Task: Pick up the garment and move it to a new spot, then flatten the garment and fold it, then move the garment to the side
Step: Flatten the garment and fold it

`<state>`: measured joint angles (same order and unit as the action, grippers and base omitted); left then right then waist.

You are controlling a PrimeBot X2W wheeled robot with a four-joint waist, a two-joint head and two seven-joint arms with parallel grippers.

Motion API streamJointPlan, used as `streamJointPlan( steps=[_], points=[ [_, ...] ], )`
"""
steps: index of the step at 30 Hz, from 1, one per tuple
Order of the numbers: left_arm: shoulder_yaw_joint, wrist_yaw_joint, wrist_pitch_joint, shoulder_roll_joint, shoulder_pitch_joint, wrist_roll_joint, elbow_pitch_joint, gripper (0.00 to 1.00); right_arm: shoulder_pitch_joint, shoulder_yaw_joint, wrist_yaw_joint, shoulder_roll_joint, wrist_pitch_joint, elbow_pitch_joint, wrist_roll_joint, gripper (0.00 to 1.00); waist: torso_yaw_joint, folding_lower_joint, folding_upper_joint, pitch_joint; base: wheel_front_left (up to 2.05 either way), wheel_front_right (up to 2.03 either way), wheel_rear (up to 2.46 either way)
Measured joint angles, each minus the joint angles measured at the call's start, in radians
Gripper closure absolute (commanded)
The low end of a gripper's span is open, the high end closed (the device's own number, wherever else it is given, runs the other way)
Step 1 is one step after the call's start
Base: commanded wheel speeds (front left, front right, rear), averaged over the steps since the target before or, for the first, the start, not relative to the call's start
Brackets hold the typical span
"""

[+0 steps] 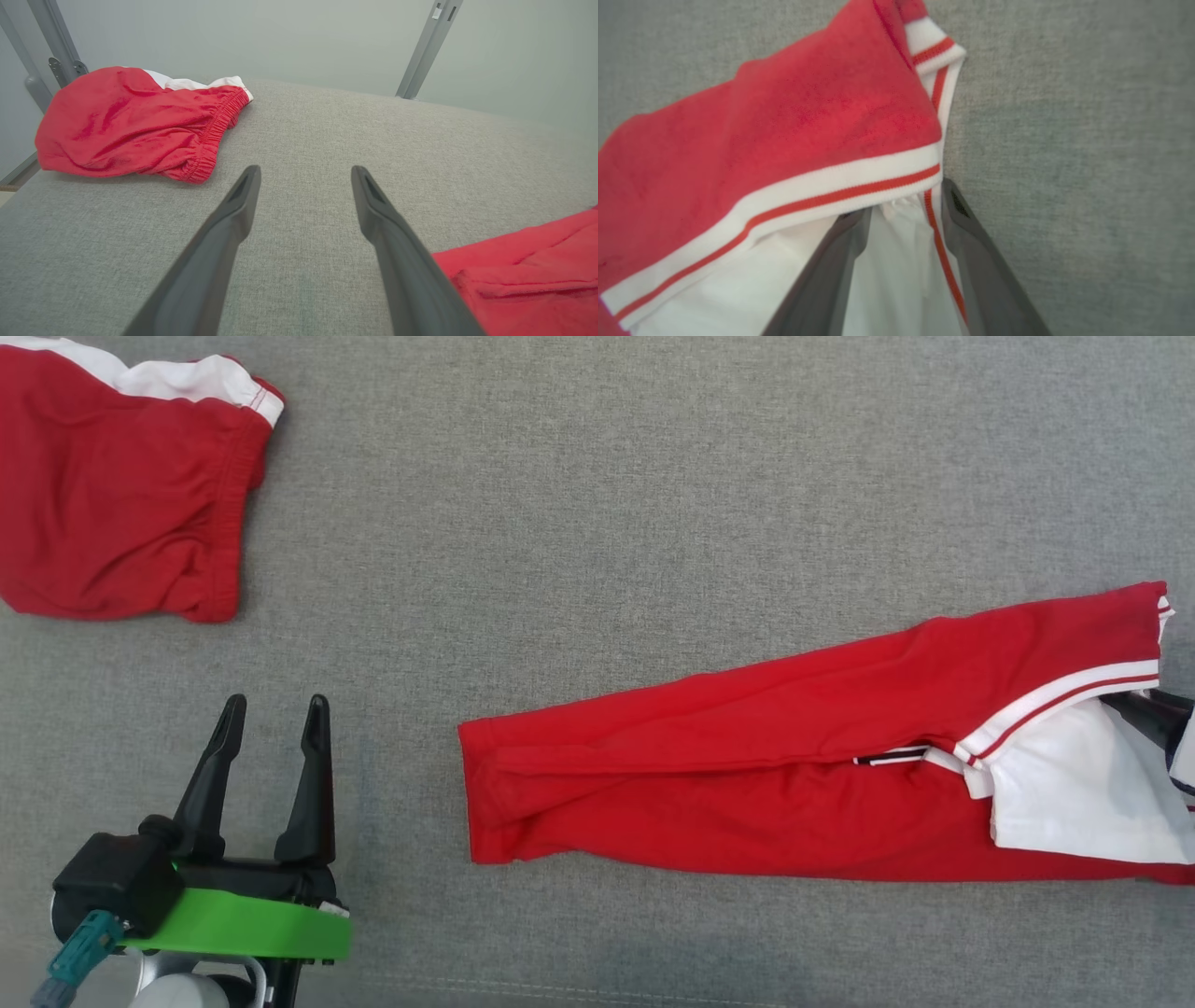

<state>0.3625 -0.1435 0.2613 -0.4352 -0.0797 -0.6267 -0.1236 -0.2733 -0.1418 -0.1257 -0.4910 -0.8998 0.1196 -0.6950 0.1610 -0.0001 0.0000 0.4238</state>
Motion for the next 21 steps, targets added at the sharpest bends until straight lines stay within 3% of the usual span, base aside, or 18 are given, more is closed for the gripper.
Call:
streamJointPlan(
  steps=[4, 7, 15, 19, 21],
  points=[
    [-0.048, 0.033, 0.000, 0.024, 0.031, 0.013, 0.018, 0.00, 0.001, -0.007, -0.002, 0.013, -0.018, 0.003, -0.086, 1.00, 0.006, 0.0000, 0.0000, -0.016, 0.00, 0.00, 0.00],
    [-0.089, 0.061, 0.000, 0.042, 0.052, 0.031, 0.032, 0.00, 0.022, -0.069, -0.006, 0.000, -0.025, 0.031, -0.103, 1.00, -0.003, 0.0000, 0.0000, -0.041, 0.00, 0.00, 0.00],
    [-0.129, 0.101, 0.001, 0.082, 0.077, 0.056, 0.056, 0.00, 0.071, -0.386, -0.006, -0.075, -0.036, 0.101, -0.055, 1.00, -0.020, 0.0000, 0.0001, -0.101, 0.00, 0.00, 0.00],
    [-0.130, 0.118, 0.001, 0.085, 0.096, 0.059, 0.070, 0.00, 0.102, -0.544, -0.005, -0.089, -0.082, 0.087, -0.007, 1.00, -0.027, 0.0000, 0.0001, -0.127, 0.00, 0.00, 0.00],
    [-0.135, 0.120, 0.001, 0.088, 0.102, 0.061, 0.077, 0.00, 0.107, -0.574, -0.005, -0.083, -0.124, 0.044, -0.002, 1.00, -0.031, 0.0000, 0.0001, -0.138, 0.00, 0.00, 0.00]
  ],
)
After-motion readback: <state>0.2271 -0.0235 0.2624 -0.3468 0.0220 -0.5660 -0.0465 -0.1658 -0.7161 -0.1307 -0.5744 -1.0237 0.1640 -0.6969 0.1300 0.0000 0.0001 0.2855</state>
